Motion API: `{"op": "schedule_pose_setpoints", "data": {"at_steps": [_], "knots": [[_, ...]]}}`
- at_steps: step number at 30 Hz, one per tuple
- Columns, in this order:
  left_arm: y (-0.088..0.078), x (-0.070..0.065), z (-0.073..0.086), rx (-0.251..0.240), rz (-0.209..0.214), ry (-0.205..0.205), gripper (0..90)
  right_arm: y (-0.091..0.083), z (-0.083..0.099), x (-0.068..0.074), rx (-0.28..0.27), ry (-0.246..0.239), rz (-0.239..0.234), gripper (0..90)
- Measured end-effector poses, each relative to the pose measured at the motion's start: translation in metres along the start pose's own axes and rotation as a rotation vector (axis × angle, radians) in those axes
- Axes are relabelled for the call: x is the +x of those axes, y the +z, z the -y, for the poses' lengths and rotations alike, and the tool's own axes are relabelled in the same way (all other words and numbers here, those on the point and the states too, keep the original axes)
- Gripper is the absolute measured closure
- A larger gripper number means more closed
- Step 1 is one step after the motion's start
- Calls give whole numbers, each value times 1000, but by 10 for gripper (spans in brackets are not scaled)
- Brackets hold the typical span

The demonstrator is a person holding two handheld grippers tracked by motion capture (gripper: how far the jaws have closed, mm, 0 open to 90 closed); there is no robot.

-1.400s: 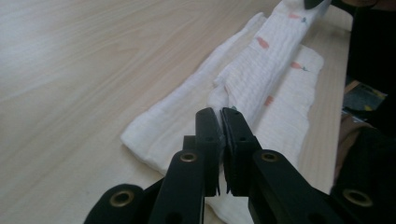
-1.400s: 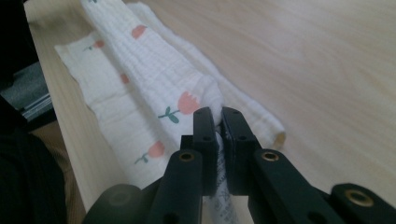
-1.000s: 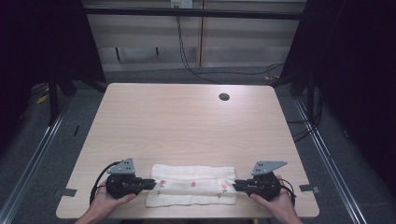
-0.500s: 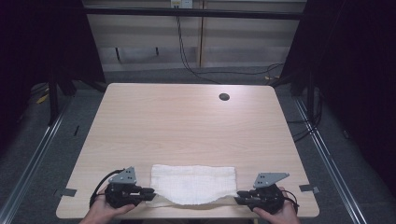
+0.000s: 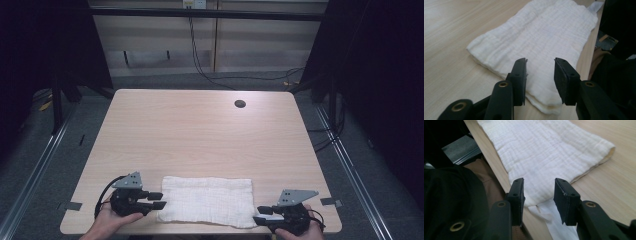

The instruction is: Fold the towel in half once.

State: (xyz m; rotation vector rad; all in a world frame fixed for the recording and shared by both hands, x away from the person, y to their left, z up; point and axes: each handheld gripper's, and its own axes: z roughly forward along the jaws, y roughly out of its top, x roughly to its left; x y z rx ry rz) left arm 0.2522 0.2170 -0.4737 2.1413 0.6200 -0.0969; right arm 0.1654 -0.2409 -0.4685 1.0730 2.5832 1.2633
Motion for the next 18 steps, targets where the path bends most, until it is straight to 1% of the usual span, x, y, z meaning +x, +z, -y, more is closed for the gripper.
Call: {"op": "schedule_pose_setpoints", "data": {"at_steps": [1, 2, 3, 4, 5, 6, 7, 8, 9, 10, 11, 12, 13, 14, 15, 16, 17, 18], "knots": [[2, 5, -5, -5, -14, -15, 609, 0, -1, -1, -4, -3, 8, 612], [2, 5, -5, -5, -14, -15, 601, 0, -1, -1, -4, -3, 8, 612], [6, 10, -12, -7, -28, -25, 586, 2, -3, -5, -10, 6, 14, 616], [6, 10, -12, -7, -28, -25, 568, 2, -3, -5, -10, 6, 14, 616], [8, 12, -16, -15, -33, -27, 568, 4, -5, -6, -11, 5, 26, 615], [9, 16, -21, -13, -38, -19, 558, 6, -7, -7, -14, 0, 39, 613], [10, 18, -26, -17, -48, -19, 543, 11, -13, -10, -27, -4, 41, 613], [11, 21, -30, -29, -52, -25, 543, 11, -13, -10, -27, -4, 41, 613], [12, 24, -34, -34, -48, -32, 531, 14, -17, -11, -28, -8, 39, 609], [13, 27, -38, -35, -53, -35, 516, 17, -20, -11, -31, -11, 35, 610], [13, 29, -40, -35, -59, -33, 503, 23, -27, -12, -36, -24, 22, 602], [14, 31, -42, -43, -63, -39, 503, 23, -27, -12, -36, -24, 22, 602], [16, 36, -44, -39, -72, -39, 497, 29, -33, -9, -39, -34, 21, 578], [16, 36, -44, -39, -72, -39, 493, 29, -33, -9, -39, -34, 21, 578], [17, 40, -44, -34, -100, -22, 488, 35, -38, -6, -52, -39, 29, 529], [17, 40, -44, -34, -100, -22, 481, 35, -38, -6, -52, -39, 29, 529], [17, 41, -41, -49, -107, -36, 477, 42, -43, -1, -51, -38, 29, 502], [17, 42, -39, -65, -94, -54, 477, 42, -43, -1, -51, -38, 29, 502]]}}
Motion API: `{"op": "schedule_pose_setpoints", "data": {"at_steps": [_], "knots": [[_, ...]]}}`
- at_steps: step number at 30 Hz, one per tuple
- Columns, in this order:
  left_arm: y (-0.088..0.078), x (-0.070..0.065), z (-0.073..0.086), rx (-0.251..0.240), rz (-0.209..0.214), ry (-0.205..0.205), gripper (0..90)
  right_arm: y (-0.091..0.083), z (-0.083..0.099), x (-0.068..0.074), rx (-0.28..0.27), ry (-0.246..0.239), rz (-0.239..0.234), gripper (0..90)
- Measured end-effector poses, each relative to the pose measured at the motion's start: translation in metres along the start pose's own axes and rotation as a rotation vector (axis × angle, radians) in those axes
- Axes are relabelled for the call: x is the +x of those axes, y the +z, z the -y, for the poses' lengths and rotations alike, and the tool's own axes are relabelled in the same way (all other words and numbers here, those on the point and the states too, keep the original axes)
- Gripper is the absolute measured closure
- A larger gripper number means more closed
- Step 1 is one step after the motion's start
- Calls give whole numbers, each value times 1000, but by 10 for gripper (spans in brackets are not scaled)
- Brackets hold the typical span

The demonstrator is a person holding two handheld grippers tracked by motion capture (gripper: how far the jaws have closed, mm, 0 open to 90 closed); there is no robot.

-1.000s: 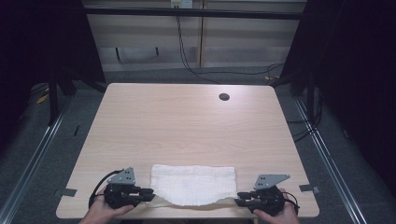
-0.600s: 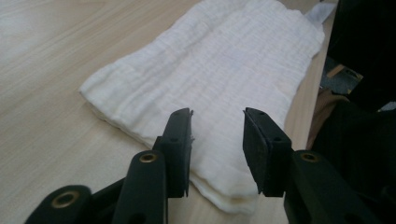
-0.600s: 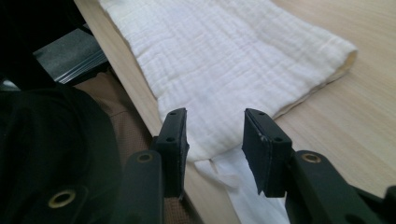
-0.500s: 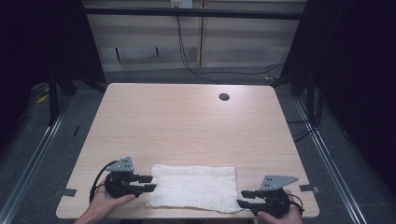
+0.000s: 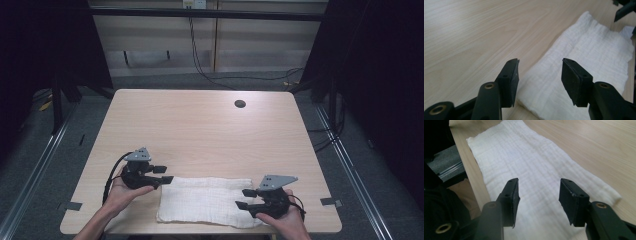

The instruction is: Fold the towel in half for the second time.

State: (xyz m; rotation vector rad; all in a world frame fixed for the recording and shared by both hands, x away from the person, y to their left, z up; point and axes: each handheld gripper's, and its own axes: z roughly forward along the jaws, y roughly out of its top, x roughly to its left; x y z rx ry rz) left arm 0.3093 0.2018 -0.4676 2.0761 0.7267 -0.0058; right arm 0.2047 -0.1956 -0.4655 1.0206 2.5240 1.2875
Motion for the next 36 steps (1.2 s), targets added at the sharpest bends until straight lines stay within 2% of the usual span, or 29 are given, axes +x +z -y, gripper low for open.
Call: {"op": "schedule_pose_setpoints", "data": {"at_steps": [1, 2, 4, 5, 6, 7, 8, 9, 10, 11, 15, 18, 21, 27, 30, 32, 36], "knots": [[1, 1, 3, 30, -18, 11, 468, 9, -3, 7, -20, -11, -22, 508], [1, 1, 3, 30, -18, 11, 456, 15, -4, 11, -16, -26, -43, 510], [3, 4, 7, 33, -20, -6, 441, 21, -5, 15, -3, -37, -53, 515], [4, 5, 7, 47, -44, 13, 431, 30, -7, 24, 23, -58, -83, 517], [4, 5, 7, 47, -44, 13, 418, 30, -7, 24, 23, -58, -83, 517], [5, 8, 7, 43, -47, -5, 412, 38, -9, 31, 49, -63, -101, 509], [5, 8, 7, 43, -47, -5, 404, 38, -9, 31, 49, -63, -101, 509], [4, 9, 6, 37, -48, -6, 393, 45, -13, 35, 86, -56, -104, 511], [4, 9, 6, 37, -48, -6, 387, 45, -13, 35, 86, -56, -104, 511], [4, 10, 6, 31, -41, -12, 387, 49, -15, 38, 93, -52, -130, 507], [2, 12, 5, 32, -53, -12, 377, 68, -28, 49, 96, -68, -161, 451], [1, 14, 5, 23, -57, -24, 376, 77, -34, 53, 98, -84, -174, 451], [4, 16, 4, 17, -57, -38, 373, 91, -47, 64, 107, -114, -211, 467], [8, 14, 3, 29, -54, -27, 373, 109, -61, 77, 106, -138, -262, 483], [8, 14, 3, 30, -58, -28, 374, 114, -66, 81, 107, -150, -269, 492], [7, 14, 3, 36, -56, -25, 378, 123, -71, 87, 106, -173, -290, 507], [3, 16, 5, 33, -60, -27, 378, 132, -75, 92, 118, -174, -297, 525]]}}
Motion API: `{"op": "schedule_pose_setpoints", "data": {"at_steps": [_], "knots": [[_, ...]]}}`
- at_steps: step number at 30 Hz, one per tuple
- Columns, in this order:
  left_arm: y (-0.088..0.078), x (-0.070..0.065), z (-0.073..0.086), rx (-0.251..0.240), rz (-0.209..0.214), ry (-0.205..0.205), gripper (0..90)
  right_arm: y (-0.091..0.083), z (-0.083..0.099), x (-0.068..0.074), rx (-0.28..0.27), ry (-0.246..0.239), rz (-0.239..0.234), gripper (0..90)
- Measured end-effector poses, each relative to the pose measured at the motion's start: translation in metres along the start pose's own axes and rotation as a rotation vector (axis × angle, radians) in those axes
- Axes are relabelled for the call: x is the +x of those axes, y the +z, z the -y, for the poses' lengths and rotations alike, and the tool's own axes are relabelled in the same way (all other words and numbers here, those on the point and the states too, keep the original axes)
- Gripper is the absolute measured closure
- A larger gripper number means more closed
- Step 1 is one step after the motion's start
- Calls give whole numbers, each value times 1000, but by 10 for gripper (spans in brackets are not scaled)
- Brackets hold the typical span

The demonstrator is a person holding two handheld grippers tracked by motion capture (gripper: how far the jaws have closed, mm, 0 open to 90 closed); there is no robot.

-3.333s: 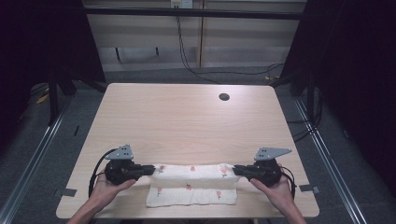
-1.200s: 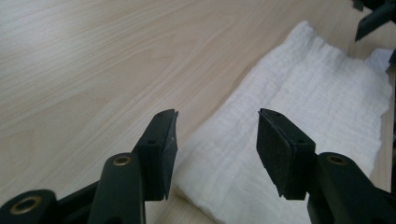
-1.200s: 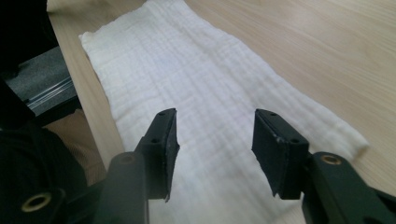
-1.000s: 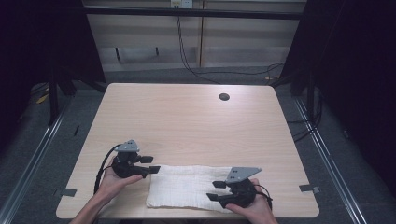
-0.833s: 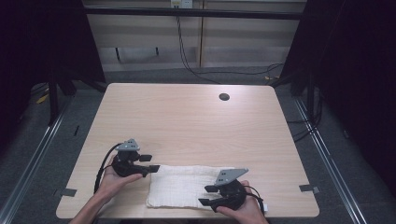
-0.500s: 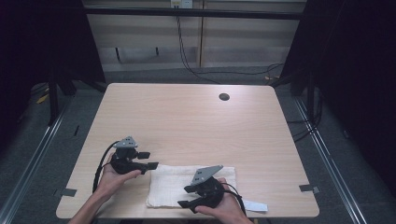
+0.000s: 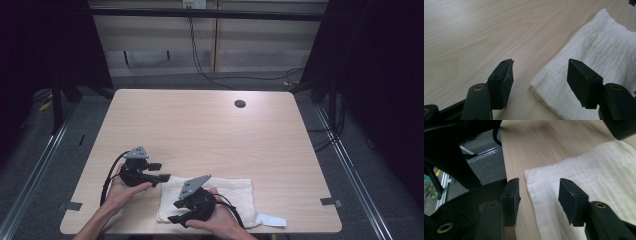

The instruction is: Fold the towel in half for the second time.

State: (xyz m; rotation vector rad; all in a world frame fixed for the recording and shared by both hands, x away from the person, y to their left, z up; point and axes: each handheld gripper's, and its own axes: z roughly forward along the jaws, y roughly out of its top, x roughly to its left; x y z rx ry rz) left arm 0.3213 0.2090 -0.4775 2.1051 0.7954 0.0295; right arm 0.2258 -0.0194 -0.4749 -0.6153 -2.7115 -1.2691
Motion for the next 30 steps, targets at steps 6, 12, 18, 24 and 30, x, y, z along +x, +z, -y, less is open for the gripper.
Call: {"op": "schedule_pose_setpoints", "data": {"at_steps": [6, 12, 18, 24, 30], "knots": [[1, 4, 2, 4, -25, -11, 378, 14, -8, 0, 5, -21, -31, 607], [3, 4, 2, 13, -33, -1, 378, 32, -11, 3, 24, -22, -31, 629], [4, 6, 3, 21, -34, -3, 378, 40, -10, 6, 17, -55, -13, 613], [5, 5, 3, 20, -28, -5, 379, 48, -8, 11, 40, -82, -7, 625], [7, 3, 3, 32, -15, 5, 387, 50, -4, 17, 15, -131, 36, 625]]}}
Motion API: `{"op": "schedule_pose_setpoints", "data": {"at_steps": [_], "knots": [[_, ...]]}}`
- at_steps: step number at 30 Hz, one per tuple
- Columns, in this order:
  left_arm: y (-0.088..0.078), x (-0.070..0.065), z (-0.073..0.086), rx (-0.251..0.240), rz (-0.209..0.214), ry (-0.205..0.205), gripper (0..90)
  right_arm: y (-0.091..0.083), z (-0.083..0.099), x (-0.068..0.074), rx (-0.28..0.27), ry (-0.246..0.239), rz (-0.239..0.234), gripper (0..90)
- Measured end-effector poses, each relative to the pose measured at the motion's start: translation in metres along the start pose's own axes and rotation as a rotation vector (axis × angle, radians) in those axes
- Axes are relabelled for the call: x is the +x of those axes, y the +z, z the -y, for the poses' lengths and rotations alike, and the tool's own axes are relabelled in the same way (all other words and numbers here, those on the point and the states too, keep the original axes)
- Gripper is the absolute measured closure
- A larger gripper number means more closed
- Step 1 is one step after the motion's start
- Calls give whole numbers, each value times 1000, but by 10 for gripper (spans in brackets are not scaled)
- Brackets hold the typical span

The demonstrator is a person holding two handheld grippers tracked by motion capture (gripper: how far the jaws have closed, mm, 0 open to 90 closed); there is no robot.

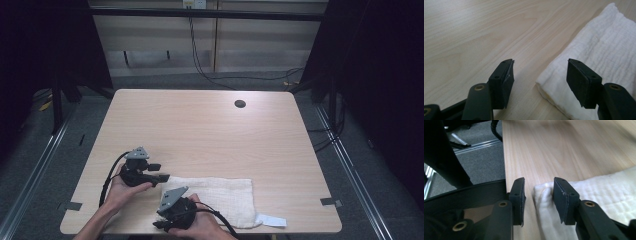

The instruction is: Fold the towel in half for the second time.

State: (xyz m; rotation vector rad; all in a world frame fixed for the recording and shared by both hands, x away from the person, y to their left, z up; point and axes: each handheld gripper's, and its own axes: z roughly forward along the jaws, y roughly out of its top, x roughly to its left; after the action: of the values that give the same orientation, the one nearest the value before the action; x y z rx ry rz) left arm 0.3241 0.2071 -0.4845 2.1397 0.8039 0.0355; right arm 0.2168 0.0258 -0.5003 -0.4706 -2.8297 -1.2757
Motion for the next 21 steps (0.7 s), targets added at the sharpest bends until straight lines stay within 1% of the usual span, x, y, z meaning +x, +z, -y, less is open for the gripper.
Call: {"op": "schedule_pose_setpoints", "data": {"at_steps": [1, 2, 3, 4, 5, 6, 7, 8, 9, 10, 11, 12, 14, 15, 16, 17, 18, 19, 21], "knots": [[2, 0, 0, 9, 1, 2, 387, 0, 0, 1, 3, 0, 15, 651], [2, 0, 1, 5, 3, 1, 387, 0, 0, 2, 4, -8, 21, 656], [2, 0, 1, 5, 3, 1, 387, 0, 0, 2, 4, -8, 21, 656], [2, 0, 1, 13, 5, 2, 387, 0, 0, 2, -1, -14, 31, 692], [3, 0, 1, 17, 2, 2, 387, 0, 0, 2, -1, -14, 31, 692], [3, 0, 2, 20, 9, 1, 387, 0, 1, 2, -4, -20, 35, 703], [4, -2, 3, 23, 19, -4, 389, 0, 2, 0, -7, -13, 44, 761], [4, -2, 3, 23, 19, -4, 396, 0, 2, 0, -7, -13, 44, 761], [6, -3, 3, 29, 17, 5, 398, 0, 2, -1, -10, 3, 45, 791], [6, -3, 3, 29, 17, 5, 407, 0, 2, -1, -10, 3, 45, 791], [7, -3, 3, 33, 27, 8, 407, 0, 2, -2, -11, 6, 47, 804], [8, -3, 2, 40, 30, 17, 439, -1, 2, -3, -10, 20, 42, 819], [11, -5, 2, 48, 29, 23, 475, -1, 2, -4, -7, 27, 37, 833], [11, -5, 2, 53, 34, 32, 486, -2, 2, -7, -8, 39, 26, 843], [13, -6, 2, 58, 27, 39, 486, -2, 2, -7, -8, 39, 26, 843], [12, -7, 2, 63, 1, 62, 545, -2, 2, -7, -7, 42, 26, 846], [12, -7, 2, 63, 1, 62, 554, -2, 2, -7, -7, 42, 26, 846], [13, -6, 3, 62, 18, 52, 559, -2, 2, -7, -7, 45, 26, 849], [13, -6, 5, 81, 27, 64, 591, -2, 3, -8, -9, 44, 24, 850]]}}
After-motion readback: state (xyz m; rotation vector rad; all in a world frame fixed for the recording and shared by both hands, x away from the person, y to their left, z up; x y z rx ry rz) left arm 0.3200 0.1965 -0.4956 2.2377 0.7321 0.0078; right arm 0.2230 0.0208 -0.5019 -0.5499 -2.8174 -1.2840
